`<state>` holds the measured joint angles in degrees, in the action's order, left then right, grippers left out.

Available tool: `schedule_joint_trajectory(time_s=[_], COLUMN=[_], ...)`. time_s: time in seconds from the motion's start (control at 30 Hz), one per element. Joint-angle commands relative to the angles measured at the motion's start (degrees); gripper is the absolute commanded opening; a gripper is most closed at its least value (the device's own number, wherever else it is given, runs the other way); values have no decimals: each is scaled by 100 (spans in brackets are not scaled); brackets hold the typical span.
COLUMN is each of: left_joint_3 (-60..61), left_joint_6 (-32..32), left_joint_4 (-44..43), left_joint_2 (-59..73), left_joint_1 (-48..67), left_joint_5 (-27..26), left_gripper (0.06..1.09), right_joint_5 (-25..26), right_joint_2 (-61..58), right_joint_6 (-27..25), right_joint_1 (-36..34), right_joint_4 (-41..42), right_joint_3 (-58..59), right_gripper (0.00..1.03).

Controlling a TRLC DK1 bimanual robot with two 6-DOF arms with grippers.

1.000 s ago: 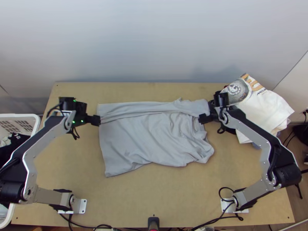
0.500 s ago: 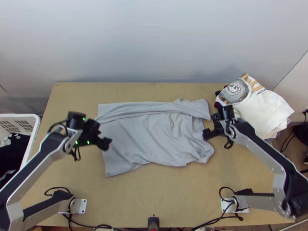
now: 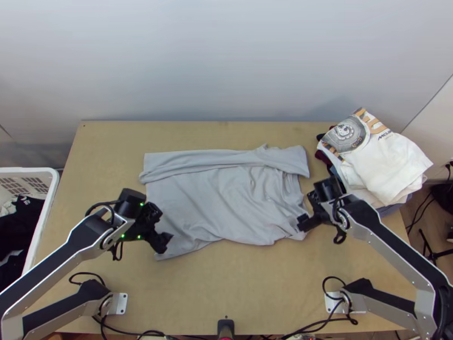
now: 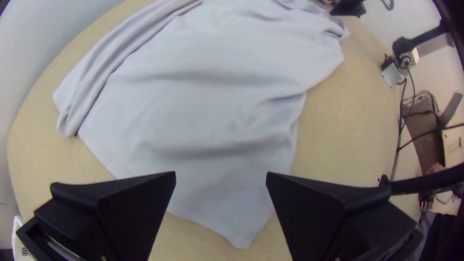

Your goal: Fold the t-shirt

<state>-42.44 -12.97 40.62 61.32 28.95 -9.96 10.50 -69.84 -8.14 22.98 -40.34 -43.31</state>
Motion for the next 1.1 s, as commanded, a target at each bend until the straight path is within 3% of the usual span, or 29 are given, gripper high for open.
schedule_joint_trajectory(time_s=[0.0, 0.3, 0.47, 0.9, 1.07], left_joint_3=[165, 297, 429, 552, 772], left_joint_6=[-575, -1076, -1190, -1137, -1137], left_joint_4=[561, 754, 746, 763, 306], left_joint_2=[-120, -50, -50, -103, 99], left_joint_1=[392, 427, 427, 717, 805], left_joint_5=[-15, -50, -59, -252, -182], left_gripper=[97, 97, 97, 94, 94], right_joint_5=[-242, -479, -567, -558, -558], right_joint_2=[164, -214, -293, -873, -979], right_joint_6=[164, 217, 313, 375, 384], right_joint_1=[233, 207, 215, 163, 163], right_joint_4=[-414, -414, -396, -62, 70], right_joint_3=[86, 77, 130, 42, 7], right_gripper=[93, 92, 87, 86, 79])
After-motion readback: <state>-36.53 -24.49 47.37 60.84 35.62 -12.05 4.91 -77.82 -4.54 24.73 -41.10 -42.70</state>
